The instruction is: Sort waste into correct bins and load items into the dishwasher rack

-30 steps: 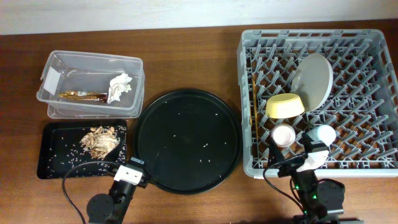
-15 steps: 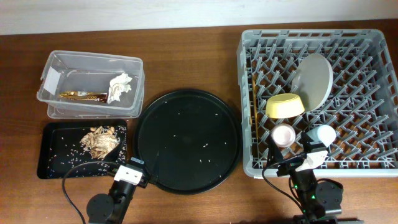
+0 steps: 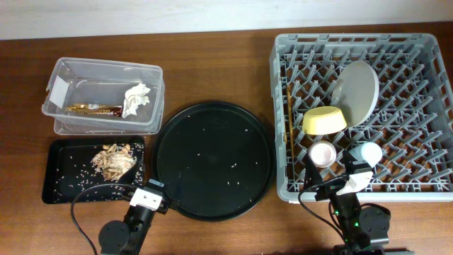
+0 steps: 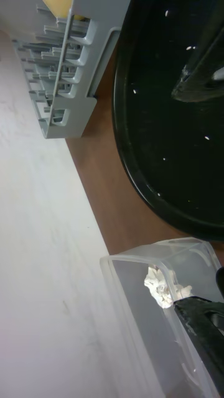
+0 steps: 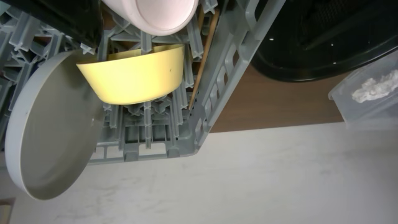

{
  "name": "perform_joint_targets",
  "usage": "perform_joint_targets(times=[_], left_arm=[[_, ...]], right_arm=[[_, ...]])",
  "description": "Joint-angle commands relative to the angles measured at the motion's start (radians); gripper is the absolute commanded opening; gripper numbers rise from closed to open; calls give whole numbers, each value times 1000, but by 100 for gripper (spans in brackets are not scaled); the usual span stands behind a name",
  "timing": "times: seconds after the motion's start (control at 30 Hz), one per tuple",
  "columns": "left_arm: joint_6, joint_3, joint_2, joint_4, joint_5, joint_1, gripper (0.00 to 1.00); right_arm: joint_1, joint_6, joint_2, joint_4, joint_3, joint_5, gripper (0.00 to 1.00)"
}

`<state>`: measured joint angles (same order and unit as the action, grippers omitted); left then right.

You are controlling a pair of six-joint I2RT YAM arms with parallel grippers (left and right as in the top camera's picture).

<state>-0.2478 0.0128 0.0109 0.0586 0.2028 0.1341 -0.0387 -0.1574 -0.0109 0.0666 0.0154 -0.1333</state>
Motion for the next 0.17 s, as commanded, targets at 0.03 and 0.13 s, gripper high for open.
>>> perform_joint_targets(times=[0.03, 0.13], left_arm=[[-12, -4, -6, 2, 8, -6, 99], [-12, -4, -6, 2, 8, -6, 99]], right_arm=[[6, 0, 6, -4, -10, -10, 99], [6, 0, 6, -4, -10, -10, 99]])
